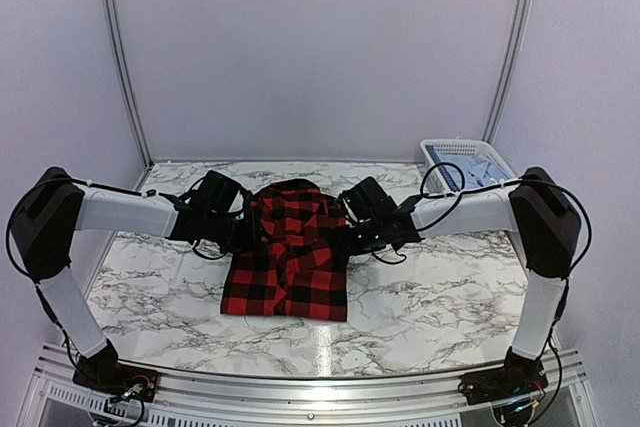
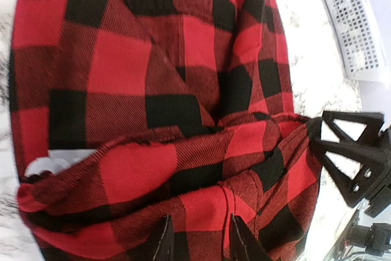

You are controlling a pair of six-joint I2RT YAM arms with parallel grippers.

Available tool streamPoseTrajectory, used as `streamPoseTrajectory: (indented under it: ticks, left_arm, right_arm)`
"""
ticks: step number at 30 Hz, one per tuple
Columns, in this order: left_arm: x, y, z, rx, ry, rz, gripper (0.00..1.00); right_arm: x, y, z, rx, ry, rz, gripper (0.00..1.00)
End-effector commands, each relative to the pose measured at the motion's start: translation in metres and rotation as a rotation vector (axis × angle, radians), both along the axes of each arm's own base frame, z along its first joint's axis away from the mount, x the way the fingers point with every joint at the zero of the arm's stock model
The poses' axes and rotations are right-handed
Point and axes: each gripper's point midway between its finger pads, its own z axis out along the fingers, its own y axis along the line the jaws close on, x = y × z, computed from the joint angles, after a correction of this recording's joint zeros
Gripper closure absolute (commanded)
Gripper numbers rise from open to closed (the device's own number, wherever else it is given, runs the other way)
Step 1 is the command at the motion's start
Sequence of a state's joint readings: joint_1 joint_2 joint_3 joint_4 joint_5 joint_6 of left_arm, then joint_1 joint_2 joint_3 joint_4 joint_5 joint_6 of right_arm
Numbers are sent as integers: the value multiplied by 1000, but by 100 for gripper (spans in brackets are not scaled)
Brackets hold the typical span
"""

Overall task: Fold and stack the long sleeve shirts
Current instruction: Smooth out the 2/3-rectangle-folded shirt at the center of the board.

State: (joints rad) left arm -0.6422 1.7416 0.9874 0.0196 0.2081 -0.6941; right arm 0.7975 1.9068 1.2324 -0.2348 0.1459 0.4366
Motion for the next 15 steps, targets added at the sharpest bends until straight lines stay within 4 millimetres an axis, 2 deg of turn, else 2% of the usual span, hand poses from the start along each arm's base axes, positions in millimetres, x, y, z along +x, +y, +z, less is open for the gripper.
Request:
streamPoseTrajectory:
  ticks: [1, 5, 15]
  left_arm:
    - [11, 15, 15, 23, -33, 17, 67]
    - [18, 12, 17, 23, -32, 0, 69]
    - [24, 8, 19, 25, -32, -1, 71]
  right_arm:
    - [-1, 12, 25, 124, -10, 19, 39]
    - [2, 17, 28, 135, -21, 35, 40]
    - [16, 30, 20, 90, -31, 69, 55]
